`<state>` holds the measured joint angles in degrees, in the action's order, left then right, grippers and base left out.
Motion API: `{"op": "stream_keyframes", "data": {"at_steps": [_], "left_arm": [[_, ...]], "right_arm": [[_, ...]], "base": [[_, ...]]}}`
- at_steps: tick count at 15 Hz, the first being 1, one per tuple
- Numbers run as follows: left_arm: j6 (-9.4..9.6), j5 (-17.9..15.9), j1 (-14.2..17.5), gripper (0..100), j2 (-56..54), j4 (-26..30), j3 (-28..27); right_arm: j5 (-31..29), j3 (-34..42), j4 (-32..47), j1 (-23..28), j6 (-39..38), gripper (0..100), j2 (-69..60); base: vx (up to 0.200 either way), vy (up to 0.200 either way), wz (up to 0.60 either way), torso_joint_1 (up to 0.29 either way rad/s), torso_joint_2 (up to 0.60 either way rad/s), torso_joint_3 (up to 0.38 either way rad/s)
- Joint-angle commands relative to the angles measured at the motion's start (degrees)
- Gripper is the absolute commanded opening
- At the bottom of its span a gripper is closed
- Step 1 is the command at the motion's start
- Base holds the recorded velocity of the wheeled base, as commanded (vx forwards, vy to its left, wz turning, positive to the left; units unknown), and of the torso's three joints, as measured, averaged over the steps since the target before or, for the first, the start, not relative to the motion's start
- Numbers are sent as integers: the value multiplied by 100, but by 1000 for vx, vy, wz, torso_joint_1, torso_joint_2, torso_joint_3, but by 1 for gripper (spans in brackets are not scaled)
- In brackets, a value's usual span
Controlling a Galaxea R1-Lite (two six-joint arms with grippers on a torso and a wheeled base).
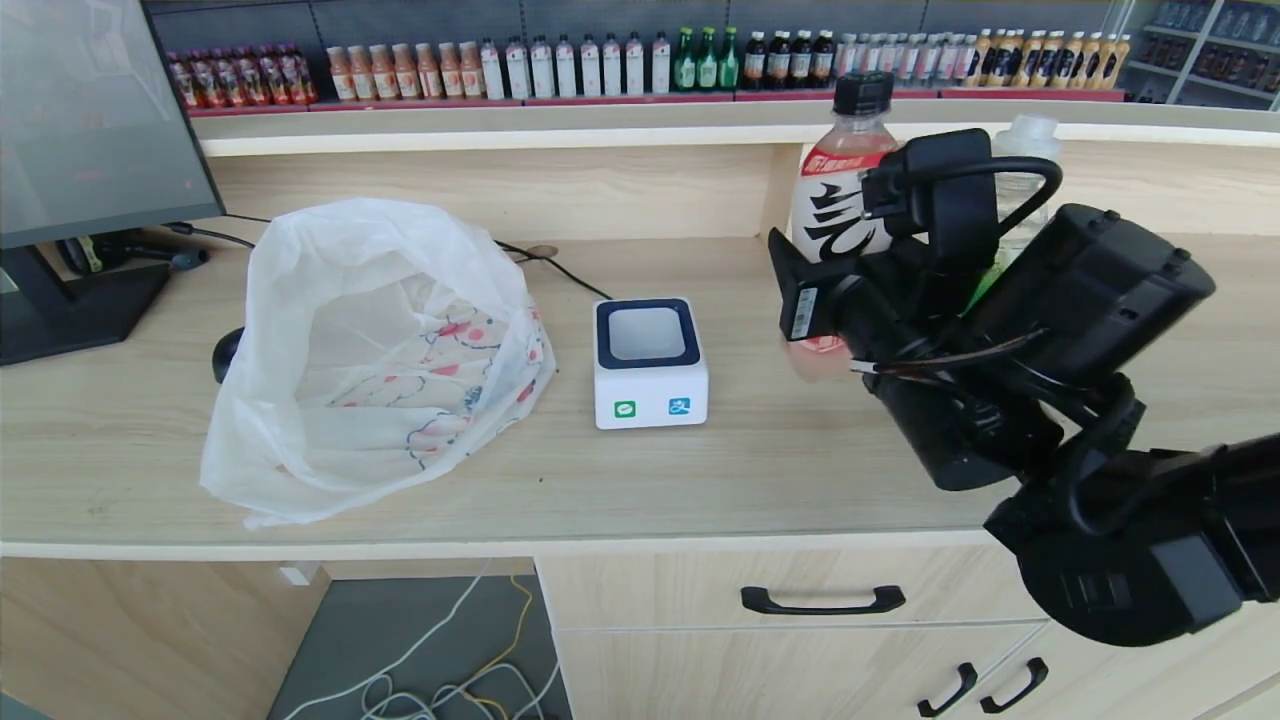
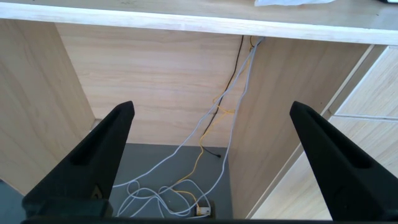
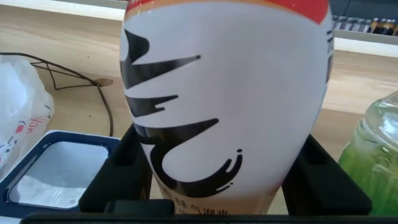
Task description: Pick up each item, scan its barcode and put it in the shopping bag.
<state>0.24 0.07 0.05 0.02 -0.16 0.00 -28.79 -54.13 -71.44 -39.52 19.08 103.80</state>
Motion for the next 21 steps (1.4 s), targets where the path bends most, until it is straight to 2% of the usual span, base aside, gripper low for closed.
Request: {"op": "stream_keyframes", "data": {"at_steps": [1,5,7,11,15,17,21], "left_arm": [[2,-7,4,100,-2,-2,0],[2,1,4,100,-2,-2,0],[2,1,4,100,-2,-2,0],[2,1,4,100,-2,-2,0],[2,1,4,100,-2,-2,0],[2,-7,4,100,-2,-2,0],[2,1,4,100,-2,-2,0]], "right_arm": [[-3,456,-11,-214,52,0,-607],[-3,1765,-775,-311,149,0,-1134],[-3,2178,-1039,-451,228,0,-1371],[23,2881,-1057,-750,202,0,-2057],[76,4226,-1013,-759,-255,0,-3314],[111,4419,-995,-768,-792,0,-3665],[137,4173,-670,-785,-1284,0,-4114]], "base": [[0,0,0,0,0,0],[0,0,0,0,0,0],[0,0,0,0,0,0],[0,0,0,0,0,0],[0,0,0,0,0,0],[0,0,0,0,0,0],[0,0,0,0,0,0]]}}
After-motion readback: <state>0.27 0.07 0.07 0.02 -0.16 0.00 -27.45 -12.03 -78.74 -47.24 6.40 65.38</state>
